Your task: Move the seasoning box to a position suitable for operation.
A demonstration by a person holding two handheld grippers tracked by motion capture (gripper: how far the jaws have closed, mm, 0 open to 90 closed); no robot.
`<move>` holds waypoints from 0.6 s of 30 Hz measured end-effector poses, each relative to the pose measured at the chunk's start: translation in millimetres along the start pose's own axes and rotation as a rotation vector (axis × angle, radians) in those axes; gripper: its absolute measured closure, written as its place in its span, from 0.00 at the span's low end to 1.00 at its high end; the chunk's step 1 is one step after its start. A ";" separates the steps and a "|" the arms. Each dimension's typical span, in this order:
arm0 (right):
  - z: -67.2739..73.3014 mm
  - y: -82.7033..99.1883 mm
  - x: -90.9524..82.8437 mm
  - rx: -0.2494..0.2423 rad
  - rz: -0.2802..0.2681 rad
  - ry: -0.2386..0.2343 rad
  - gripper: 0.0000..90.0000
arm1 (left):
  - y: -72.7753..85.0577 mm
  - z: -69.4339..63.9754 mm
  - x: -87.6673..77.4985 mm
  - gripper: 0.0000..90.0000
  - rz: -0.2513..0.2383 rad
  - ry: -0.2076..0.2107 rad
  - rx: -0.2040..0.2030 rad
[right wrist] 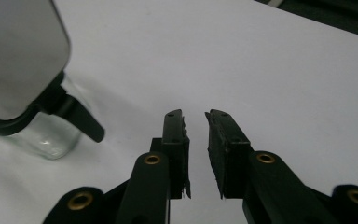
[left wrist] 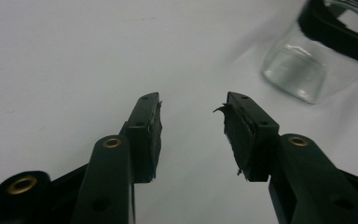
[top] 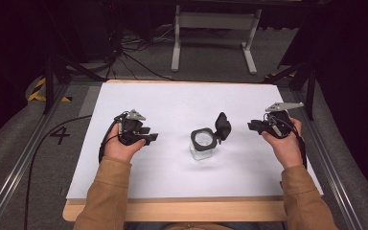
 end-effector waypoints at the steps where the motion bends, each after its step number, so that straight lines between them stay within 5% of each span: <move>1: 0.0 0.0 0.0 0.000 0.000 0.000 0.85 | -1.6 -3.1 -0.1 0.63 0.017 0.026 -0.013; 3: 6.3 1.6 0.9 0.005 0.020 -0.047 0.93 | -4.2 -7.7 -1.1 0.64 0.046 0.052 -0.019; 6: 9.5 1.1 -0.9 -0.001 0.012 -0.054 1.00 | -6.7 -10.3 -3.6 0.70 0.046 0.071 -0.047; 13: 15.3 -2.6 -5.9 0.002 -0.044 -0.089 1.00 | -15.3 -21.6 -1.3 0.86 0.003 0.074 0.001; 16: 22.8 -6.2 -10.2 -0.016 -0.076 -0.101 1.00 | -19.8 -34.2 7.8 0.93 -0.038 0.133 -0.022; 18: 25.6 -8.0 -11.0 -0.024 -0.079 -0.106 1.00 | -22.7 -42.0 15.8 0.98 -0.035 0.137 -0.013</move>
Point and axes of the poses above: each handheld gripper's, and its own axes: x roughly forward along the jaws, y roughly out of its underside, z roughly to its left, the point moved 4 cm from there along x, roughly forward along the jaws, and after that the axes turned 8 degrees about x, right-handed, at the moved point
